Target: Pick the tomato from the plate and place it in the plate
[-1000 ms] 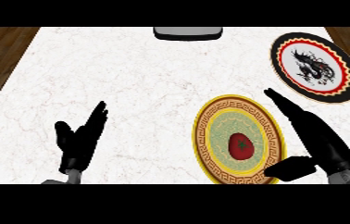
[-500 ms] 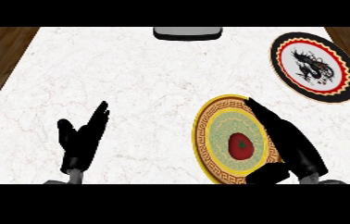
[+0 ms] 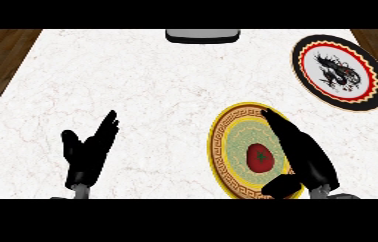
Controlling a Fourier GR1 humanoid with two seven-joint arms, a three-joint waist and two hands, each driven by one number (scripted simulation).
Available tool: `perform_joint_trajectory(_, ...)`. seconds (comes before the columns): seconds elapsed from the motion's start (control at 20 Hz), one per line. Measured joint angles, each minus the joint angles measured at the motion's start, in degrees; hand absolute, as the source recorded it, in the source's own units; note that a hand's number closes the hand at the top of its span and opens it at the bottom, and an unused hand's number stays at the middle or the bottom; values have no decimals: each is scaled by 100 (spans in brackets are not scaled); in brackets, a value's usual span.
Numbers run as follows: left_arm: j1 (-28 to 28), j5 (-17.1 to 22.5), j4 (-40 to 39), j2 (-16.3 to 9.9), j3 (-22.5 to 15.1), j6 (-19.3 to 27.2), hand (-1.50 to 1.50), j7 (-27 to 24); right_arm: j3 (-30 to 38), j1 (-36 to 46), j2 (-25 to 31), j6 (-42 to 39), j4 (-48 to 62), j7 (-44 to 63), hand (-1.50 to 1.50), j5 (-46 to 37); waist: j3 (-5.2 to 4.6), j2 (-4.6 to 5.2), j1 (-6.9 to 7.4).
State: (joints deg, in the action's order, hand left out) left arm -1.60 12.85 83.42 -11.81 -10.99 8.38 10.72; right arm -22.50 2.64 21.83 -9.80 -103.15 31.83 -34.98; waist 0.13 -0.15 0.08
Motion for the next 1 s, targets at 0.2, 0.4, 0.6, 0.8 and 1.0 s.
perform_joint_trajectory(0.2, -7, -66, -57, 56, 120, -128, 0, -72, 23, 13, -230, -36, 312, -154, -150, -264, 10, -8, 3)
perform_joint_trajectory(0.4, 11, -216, -20, 170, 140, -108, 0, -15, 34, 58, -432, -151, 599, -277, -150, -443, 8, -7, 4)
perform_joint_trajectory(0.6, -54, -306, 44, 199, 190, -142, 0, -17, -30, 82, -484, -248, 969, -559, 150, -646, 5, -4, 11)
perform_joint_trajectory(0.8, 45, -279, -17, 224, 319, -231, 0, 86, -85, 194, -498, -226, 1281, -945, 150, -952, -13, -8, 4)
perform_joint_trajectory(1.0, -4, -377, -4, 332, 350, -246, 0, 100, -2, 224, -558, -203, 1361, -1152, 150, -1240, -14, -14, 0)
